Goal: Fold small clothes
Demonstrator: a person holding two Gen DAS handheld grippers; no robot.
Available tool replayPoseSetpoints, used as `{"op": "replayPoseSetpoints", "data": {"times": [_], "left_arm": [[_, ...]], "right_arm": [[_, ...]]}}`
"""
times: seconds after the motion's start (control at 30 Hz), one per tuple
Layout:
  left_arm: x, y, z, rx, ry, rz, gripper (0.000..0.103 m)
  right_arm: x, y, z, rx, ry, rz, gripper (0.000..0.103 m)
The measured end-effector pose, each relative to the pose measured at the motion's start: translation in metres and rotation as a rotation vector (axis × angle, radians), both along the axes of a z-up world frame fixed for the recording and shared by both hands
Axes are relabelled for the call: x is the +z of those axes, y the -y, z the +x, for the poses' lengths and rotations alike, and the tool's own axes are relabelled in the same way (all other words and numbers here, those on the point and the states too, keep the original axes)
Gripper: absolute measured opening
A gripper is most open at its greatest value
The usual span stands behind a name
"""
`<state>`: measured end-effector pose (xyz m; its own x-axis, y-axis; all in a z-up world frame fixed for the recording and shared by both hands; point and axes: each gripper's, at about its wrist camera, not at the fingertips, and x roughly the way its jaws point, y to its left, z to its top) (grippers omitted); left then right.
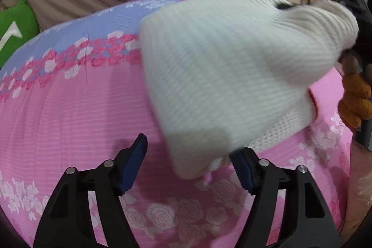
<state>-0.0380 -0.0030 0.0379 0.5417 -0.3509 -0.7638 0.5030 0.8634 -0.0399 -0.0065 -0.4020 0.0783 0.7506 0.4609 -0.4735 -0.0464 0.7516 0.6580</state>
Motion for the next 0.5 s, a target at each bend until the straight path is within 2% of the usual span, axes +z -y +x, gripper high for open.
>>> {"op": "replayPoseSetpoints", "data": {"times": [0.07,0.1,0.13,0.17,0.2,0.23,0.3,0.33,0.37,0.5], "left_arm": [[-0.009,-0.003,0.007,0.015,-0.032,-0.015,0.067],[-0.009,-0.002,0.005,0.014,-0.013,-0.015,0.067],[-0.009,-0.001,0.005,0.013,-0.006,-0.001,0.067],[-0.009,0.000,0.005,0.014,-0.003,0.002,0.067],[-0.009,0.000,0.005,0.016,-0.007,0.001,0.066],[-0.008,-0.001,0.004,0.017,-0.011,-0.002,0.066],[-0.003,-0.005,0.001,0.021,-0.013,-0.019,0.065],[0.001,-0.006,-0.003,0.019,-0.005,-0.025,0.065],[0.005,-0.007,-0.006,0.016,0.011,-0.030,0.065],[0.017,0.002,-0.012,-0.013,0.058,-0.040,0.065]], "right_arm": [[-0.035,0.009,0.012,-0.019,-0.131,-0.051,0.016],[-0.042,0.016,0.006,-0.016,-0.097,0.014,0.016],[-0.039,0.020,0.001,-0.015,-0.103,0.045,0.019],[-0.031,0.021,-0.005,-0.026,-0.101,0.032,0.026],[-0.015,0.021,-0.018,-0.067,-0.067,-0.021,0.030],[-0.003,0.019,-0.030,-0.087,-0.028,-0.069,0.030],[0.017,0.012,-0.055,-0.065,0.039,-0.111,0.036],[0.023,0.007,-0.067,-0.043,0.067,-0.114,0.044],[0.026,-0.001,-0.077,-0.015,0.082,-0.125,0.052],[0.013,-0.035,-0.084,0.071,0.062,-0.180,0.055]]}}
